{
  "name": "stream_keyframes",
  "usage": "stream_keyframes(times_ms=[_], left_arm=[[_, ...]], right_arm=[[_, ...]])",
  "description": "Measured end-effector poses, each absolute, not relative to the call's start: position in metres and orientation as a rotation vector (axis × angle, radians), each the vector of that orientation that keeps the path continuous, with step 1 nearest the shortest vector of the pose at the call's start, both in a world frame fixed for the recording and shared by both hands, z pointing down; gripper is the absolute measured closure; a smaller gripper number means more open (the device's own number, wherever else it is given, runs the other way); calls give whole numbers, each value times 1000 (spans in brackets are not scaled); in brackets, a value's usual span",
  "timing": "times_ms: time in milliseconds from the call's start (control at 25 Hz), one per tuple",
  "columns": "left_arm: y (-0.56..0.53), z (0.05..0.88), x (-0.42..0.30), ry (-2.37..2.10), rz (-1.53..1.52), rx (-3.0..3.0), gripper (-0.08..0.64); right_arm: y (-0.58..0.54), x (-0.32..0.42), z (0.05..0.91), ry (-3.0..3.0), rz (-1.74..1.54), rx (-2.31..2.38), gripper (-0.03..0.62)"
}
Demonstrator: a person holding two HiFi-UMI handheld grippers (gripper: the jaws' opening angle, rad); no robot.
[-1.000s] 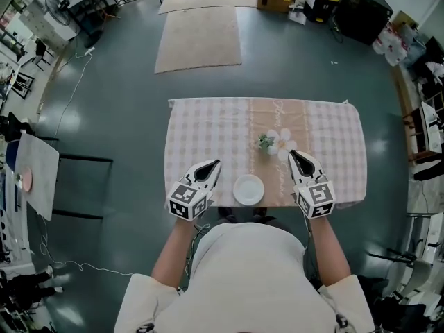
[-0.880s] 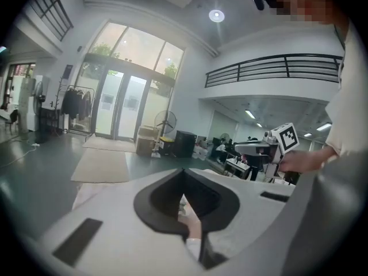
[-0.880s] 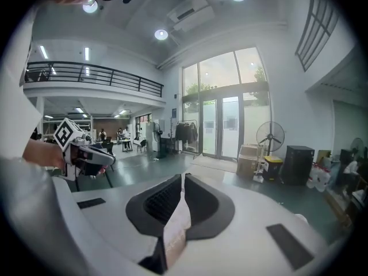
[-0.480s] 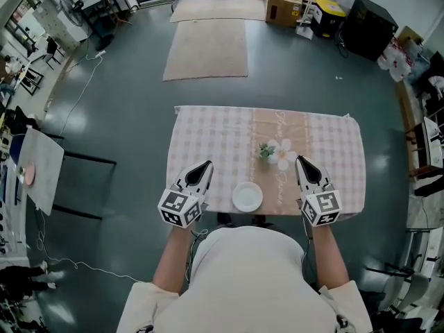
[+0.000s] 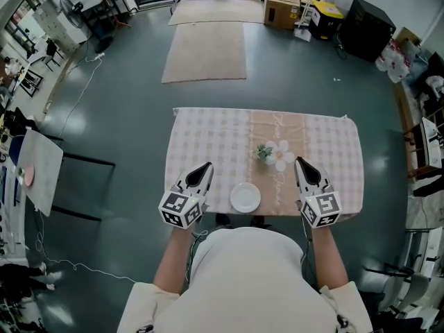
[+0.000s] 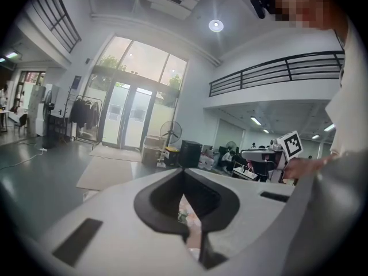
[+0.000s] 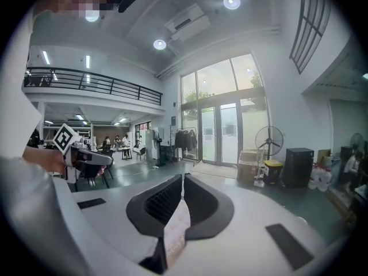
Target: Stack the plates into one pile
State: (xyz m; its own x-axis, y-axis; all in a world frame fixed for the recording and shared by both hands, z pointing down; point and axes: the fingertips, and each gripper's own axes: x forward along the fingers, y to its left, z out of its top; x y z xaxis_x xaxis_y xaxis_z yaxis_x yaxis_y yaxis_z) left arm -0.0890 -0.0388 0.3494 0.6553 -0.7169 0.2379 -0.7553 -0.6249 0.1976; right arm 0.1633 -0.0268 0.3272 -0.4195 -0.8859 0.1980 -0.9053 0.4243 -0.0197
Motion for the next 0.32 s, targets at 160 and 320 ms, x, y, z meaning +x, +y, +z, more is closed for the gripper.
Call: stream_keyframes(times_ms=[160, 320], left_arm=[[-41, 348, -94, -1174, 193, 2587, 554], [-48, 346, -94, -1168, 191, 2580, 554]], right_arm=[[-28, 156, 325, -2518, 184, 1585, 554], [-35, 153, 321, -2523, 184, 1578, 554]])
